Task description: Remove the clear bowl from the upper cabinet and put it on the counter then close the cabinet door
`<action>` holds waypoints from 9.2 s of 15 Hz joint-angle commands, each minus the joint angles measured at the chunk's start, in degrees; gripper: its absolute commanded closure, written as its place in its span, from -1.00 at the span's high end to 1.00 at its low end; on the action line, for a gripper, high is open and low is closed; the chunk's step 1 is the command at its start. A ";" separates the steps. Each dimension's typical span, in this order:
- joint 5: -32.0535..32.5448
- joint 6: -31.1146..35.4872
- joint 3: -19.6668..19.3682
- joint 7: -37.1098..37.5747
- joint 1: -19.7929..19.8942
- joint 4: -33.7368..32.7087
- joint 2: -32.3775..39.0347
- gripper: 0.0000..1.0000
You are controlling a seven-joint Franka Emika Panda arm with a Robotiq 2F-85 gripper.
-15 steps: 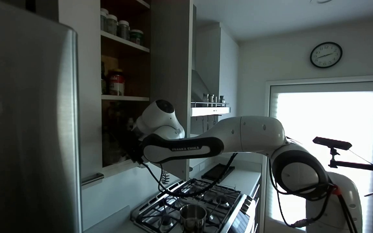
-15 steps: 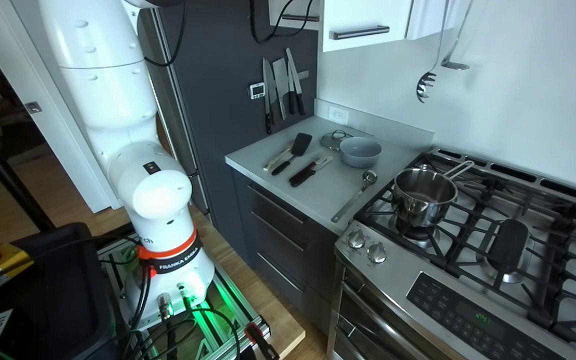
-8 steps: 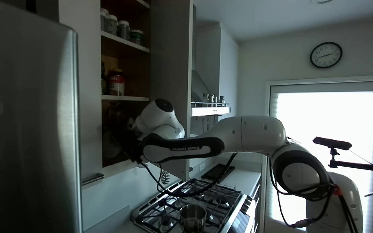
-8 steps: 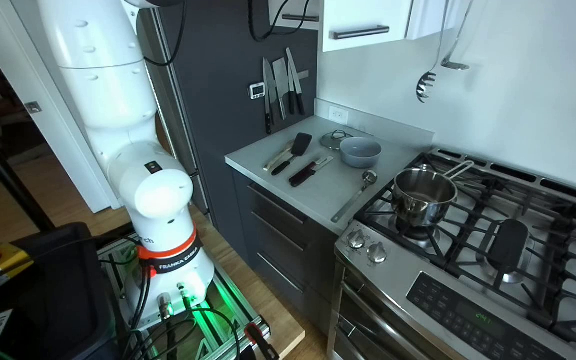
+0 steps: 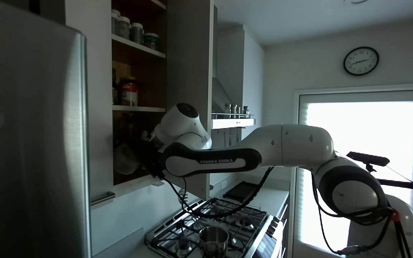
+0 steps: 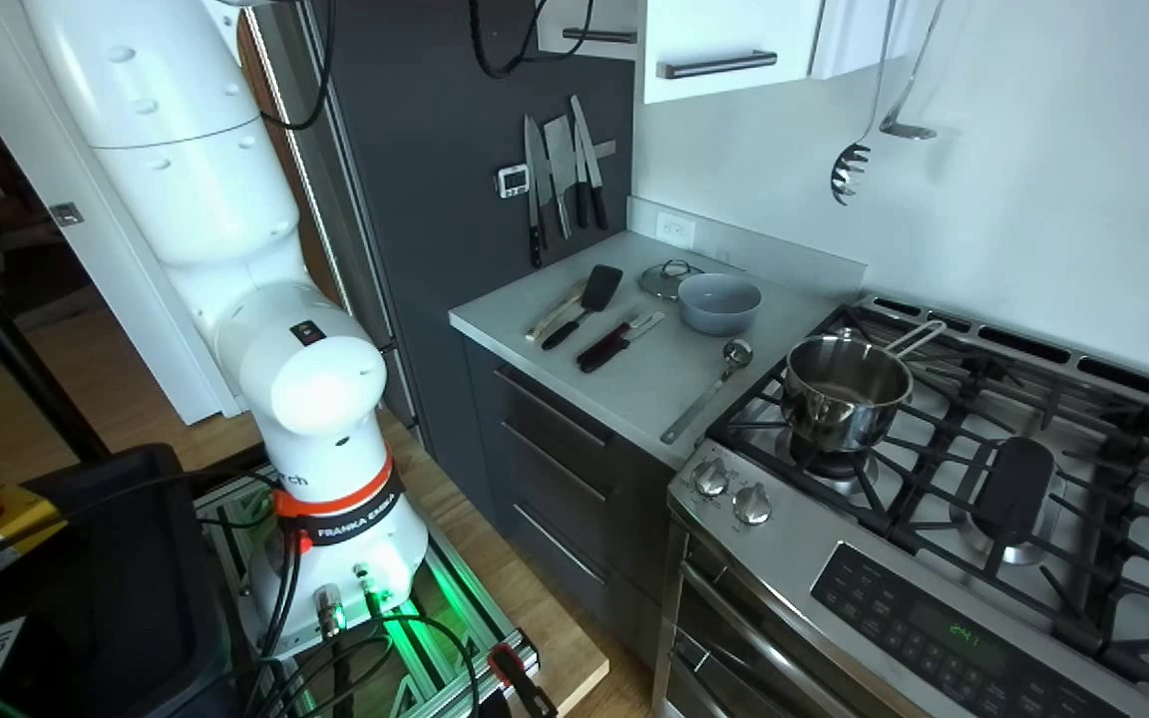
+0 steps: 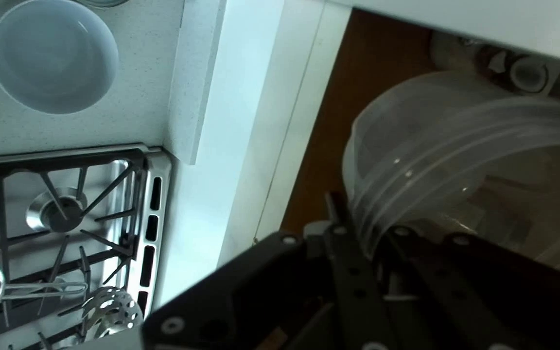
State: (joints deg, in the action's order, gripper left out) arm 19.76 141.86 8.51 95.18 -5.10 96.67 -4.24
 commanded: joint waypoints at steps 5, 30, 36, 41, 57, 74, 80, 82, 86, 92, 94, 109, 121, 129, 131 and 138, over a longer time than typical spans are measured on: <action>-7.85 -1.43 -0.07 -13.22 -0.38 13.09 -11.40 -0.95; -13.25 -4.80 0.99 -45.69 1.96 32.18 -20.43 -0.95; -15.41 -3.75 0.80 -56.47 1.04 40.58 -22.19 -0.95; -18.83 -1.23 0.74 -64.21 0.14 47.64 -22.84 -0.95; -20.42 1.12 -0.39 -71.50 2.96 54.31 -18.73 -0.95; -17.59 30.48 -6.68 -83.80 6.92 58.12 6.66 -0.95; -24.06 33.04 -6.68 -85.82 6.37 54.53 13.23 -0.95; -26.47 33.92 -5.85 -86.24 6.80 53.33 14.80 -0.95; -29.38 34.01 -4.25 -87.34 7.77 51.69 16.39 -0.15; -29.40 32.91 -5.31 -88.87 8.97 53.67 12.49 0.73; -31.19 32.30 -2.64 -92.14 12.56 54.75 10.05 0.98; -43.36 22.05 0.62 -105.28 15.24 54.58 -1.49 1.00; -53.63 -8.86 -19.87 -130.13 12.59 46.91 -6.05 1.00; -56.22 -10.82 -23.12 -130.37 13.36 45.03 -6.02 1.00; -58.54 -12.91 -24.70 -131.41 14.13 43.64 -6.74 1.00; -68.80 -25.04 -30.11 -132.50 16.99 36.40 -6.84 1.00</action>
State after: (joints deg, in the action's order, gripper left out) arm -44.46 122.14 -20.08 -36.20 10.64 135.29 -11.09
